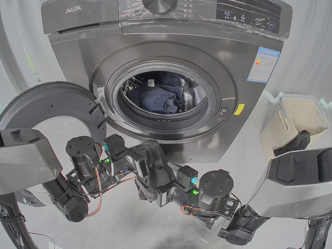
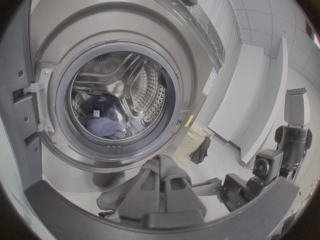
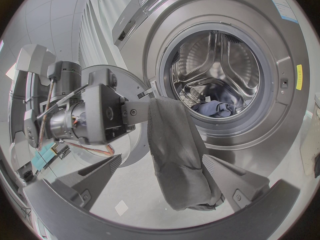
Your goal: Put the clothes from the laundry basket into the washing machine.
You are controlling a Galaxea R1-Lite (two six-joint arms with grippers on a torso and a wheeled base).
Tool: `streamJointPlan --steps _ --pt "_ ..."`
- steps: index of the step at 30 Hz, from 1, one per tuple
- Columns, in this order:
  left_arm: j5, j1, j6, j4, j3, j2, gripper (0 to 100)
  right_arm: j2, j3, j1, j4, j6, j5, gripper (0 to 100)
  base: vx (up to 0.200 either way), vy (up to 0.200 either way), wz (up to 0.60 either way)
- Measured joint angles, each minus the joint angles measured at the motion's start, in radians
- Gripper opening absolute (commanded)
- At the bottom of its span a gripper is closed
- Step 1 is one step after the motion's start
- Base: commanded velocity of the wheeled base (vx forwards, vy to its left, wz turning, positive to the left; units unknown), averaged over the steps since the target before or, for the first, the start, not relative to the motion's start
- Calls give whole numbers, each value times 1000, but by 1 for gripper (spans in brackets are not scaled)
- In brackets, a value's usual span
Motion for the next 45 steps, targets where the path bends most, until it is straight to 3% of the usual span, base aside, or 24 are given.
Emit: streamJointPlan --steps 13,31,45 --pt "0 -1 -1 0 1 0 0 111 -190 -81 11 -9 -10 100 0 0 0" --pt "0 5 -1 0 1 1 0 30 -72 -140 0 0 -10 100 0 0 0" --pt "0 1 -1 0 3 1 0 64 -104 -155 0 0 -7 100 0 0 0"
